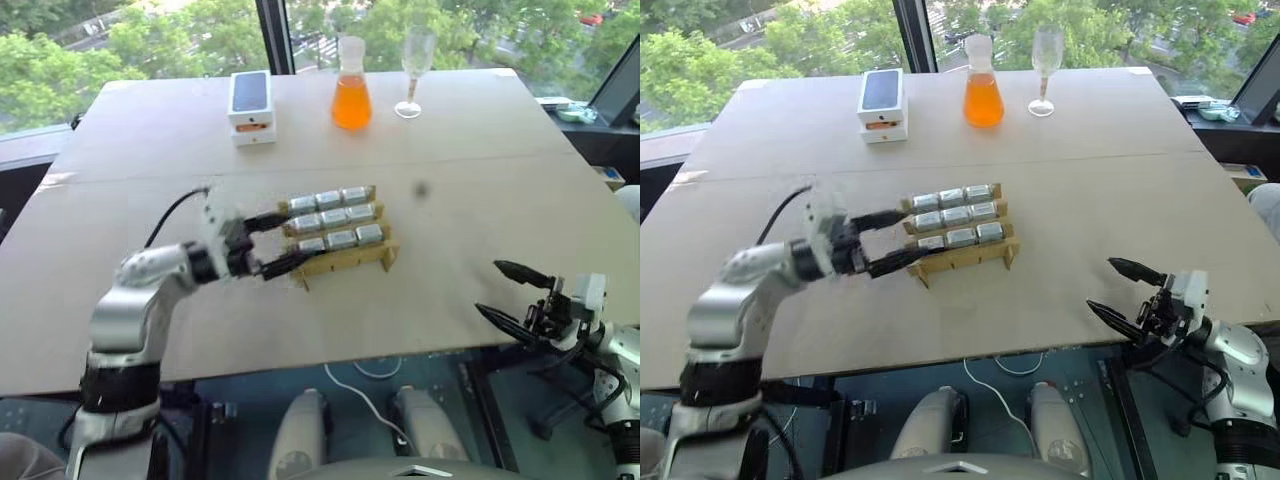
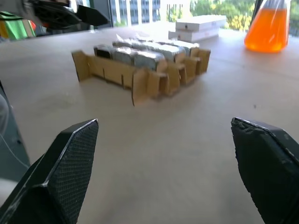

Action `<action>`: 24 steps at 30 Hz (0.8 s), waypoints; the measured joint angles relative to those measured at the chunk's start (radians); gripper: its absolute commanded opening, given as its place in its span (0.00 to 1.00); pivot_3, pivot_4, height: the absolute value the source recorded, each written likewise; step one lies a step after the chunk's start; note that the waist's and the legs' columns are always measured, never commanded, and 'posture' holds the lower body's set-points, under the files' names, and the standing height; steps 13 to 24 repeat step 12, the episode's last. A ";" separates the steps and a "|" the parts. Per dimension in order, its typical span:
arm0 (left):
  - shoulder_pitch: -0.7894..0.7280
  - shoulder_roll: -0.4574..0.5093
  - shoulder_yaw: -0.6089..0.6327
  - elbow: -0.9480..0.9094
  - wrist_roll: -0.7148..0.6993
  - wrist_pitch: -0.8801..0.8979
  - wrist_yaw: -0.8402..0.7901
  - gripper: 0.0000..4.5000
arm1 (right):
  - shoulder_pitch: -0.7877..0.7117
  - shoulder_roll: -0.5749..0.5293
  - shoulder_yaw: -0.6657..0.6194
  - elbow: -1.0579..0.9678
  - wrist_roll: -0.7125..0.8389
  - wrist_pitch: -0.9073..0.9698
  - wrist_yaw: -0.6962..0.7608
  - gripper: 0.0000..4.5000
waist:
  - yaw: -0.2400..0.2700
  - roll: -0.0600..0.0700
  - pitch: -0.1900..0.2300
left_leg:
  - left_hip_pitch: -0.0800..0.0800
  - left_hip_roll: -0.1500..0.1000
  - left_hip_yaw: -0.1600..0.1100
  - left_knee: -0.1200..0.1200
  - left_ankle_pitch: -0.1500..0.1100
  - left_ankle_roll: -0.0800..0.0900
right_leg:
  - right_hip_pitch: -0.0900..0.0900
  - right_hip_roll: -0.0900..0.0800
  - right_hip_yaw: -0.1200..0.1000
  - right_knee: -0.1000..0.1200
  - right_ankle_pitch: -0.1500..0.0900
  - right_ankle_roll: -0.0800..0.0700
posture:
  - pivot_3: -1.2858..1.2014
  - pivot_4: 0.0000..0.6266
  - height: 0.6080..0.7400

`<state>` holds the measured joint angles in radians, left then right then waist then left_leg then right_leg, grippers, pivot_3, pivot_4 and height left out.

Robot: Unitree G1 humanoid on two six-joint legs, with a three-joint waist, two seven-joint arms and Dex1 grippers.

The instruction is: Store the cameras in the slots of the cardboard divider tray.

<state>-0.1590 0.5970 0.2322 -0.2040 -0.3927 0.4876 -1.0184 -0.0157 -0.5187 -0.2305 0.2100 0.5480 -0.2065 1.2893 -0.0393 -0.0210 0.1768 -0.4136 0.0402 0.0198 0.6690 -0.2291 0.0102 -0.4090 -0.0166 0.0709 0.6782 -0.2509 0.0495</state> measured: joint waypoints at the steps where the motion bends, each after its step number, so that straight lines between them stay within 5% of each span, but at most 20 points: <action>1: 0.069 0.001 0.012 -0.016 0.012 -0.028 0.016 0.99 | -0.018 0.000 0.007 0.015 -0.021 0.000 -0.014 1.00 | -0.001 0.000 0.000 | 0.000 0.000 0.000 0.000 0.000 0.000 | 0.000 0.000 0.000 0.000 0.000 -0.001 | 0.52 0.24 1.00; 8: 0.302 -0.077 0.034 -0.044 0.021 -0.206 0.083 0.99 | -0.077 -0.008 0.028 0.071 -0.045 0.014 -0.007 1.00 | 0.023 -0.001 0.000 | 0.000 0.001 0.000 0.000 0.000 0.000 | 0.000 -0.001 -0.001 0.000 -0.002 -0.003 | 0.52 0.24 1.00; 24: 0.341 -0.086 0.033 -0.051 0.020 -0.263 0.099 0.99 | -0.082 -0.008 0.029 0.105 -0.056 0.009 -0.005 1.00 | 0.024 -0.001 -0.001 | 0.000 0.001 0.002 0.000 0.000 0.000 | 0.000 -0.001 0.000 0.000 -0.002 -0.003 | 0.52 0.24 1.00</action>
